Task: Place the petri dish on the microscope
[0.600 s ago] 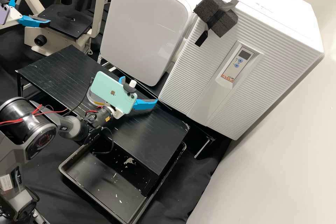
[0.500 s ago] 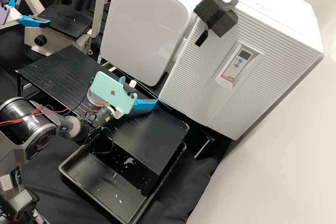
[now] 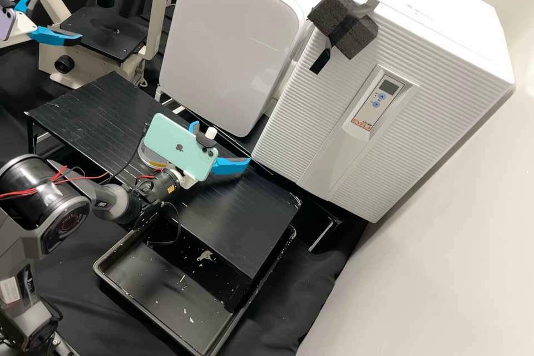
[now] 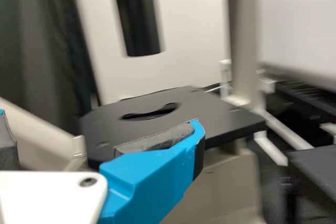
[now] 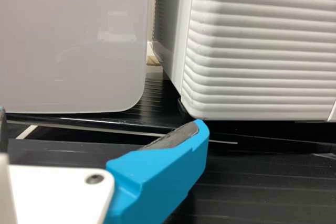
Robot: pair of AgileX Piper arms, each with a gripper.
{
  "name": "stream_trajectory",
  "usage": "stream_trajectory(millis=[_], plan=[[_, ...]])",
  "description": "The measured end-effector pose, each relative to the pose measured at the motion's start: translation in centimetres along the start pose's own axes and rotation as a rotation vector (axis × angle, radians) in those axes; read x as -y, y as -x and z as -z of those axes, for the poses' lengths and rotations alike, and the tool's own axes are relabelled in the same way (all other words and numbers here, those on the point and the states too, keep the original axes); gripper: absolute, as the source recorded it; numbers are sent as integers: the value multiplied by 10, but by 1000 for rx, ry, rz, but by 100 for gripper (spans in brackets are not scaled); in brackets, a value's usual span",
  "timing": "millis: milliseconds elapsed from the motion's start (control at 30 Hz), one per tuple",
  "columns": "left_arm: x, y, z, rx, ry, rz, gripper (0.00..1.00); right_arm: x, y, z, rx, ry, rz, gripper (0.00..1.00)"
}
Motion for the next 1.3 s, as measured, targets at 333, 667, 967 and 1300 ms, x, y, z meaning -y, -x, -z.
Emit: stream_trajectory(millis=[333,667,967,1300], plan=[[-4,11,-62,345,5,22,100,0,0,0,0,0,0,100],[-3,5,-117,602,-64,51,100,0,0,0,0,0,0,100],[15,-9,-150,752,-89,159,100,0,0,0,0,0,0,100],[38,-19,-171,832,64,313,100,0,0,0,0,0,0,100]])
